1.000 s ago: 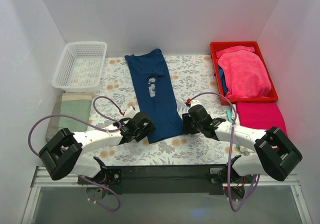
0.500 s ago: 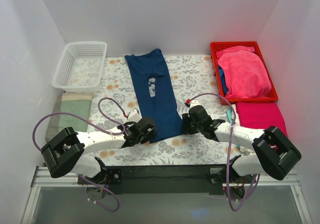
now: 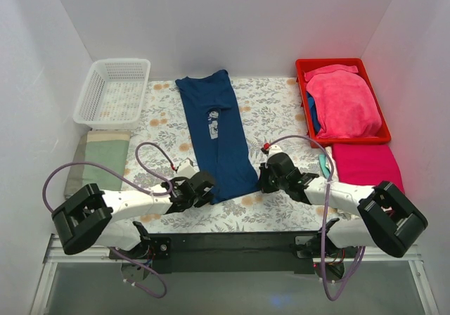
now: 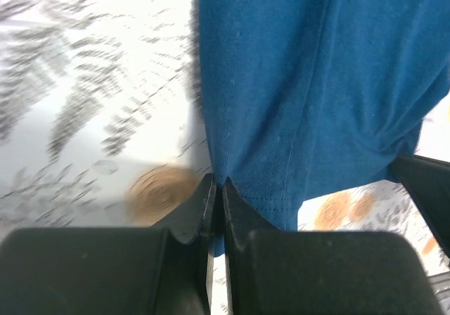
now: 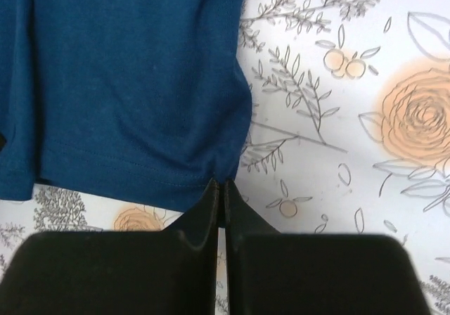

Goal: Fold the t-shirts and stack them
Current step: Rotate the tshirt 90 degrees, then grab the bottom of the folded rectangular tshirt with both arms, then fold the folded rectangular tshirt in 1/3 of the way

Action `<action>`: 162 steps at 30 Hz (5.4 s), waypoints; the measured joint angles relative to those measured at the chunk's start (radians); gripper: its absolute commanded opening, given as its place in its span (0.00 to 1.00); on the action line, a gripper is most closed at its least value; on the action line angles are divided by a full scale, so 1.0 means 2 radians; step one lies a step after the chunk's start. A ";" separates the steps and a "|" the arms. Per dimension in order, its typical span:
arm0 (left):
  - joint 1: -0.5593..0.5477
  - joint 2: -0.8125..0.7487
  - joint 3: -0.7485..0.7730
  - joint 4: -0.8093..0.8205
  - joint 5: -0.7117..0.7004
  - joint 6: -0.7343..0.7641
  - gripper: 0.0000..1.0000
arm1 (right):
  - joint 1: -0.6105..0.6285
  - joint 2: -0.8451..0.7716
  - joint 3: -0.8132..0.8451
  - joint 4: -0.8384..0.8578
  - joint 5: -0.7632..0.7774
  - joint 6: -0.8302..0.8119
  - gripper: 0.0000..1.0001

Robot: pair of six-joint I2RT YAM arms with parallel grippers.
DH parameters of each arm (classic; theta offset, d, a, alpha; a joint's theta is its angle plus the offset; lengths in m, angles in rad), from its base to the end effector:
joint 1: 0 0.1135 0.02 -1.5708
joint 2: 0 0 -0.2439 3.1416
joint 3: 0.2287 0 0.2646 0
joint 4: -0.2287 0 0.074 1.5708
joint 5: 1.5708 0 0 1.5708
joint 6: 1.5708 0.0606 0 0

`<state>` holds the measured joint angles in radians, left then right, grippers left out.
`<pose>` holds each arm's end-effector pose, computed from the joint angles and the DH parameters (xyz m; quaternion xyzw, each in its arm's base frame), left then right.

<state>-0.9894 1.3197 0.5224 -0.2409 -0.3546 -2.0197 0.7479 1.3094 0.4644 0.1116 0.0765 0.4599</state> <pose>0.1542 -0.1964 0.0946 -0.5082 0.8035 -0.2472 0.1869 0.2031 0.1821 0.1062 -0.1156 0.9057 0.2019 0.3543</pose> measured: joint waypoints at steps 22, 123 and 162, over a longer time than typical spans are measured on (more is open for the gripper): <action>-0.167 -0.041 0.028 -0.257 -0.086 0.000 0.00 | 0.223 -0.117 -0.083 -0.021 0.072 0.149 0.01; 0.250 0.179 0.243 0.043 -0.029 0.266 0.22 | -0.020 0.292 0.391 -0.107 0.053 -0.101 0.24; 0.290 0.366 0.427 0.097 -0.125 0.325 0.16 | -0.089 0.516 0.695 -0.122 0.097 -0.157 0.24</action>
<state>-0.4099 2.0518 1.3773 -0.0467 -0.6044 -1.3705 0.5694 2.3417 1.8549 -0.1326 0.2714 0.1459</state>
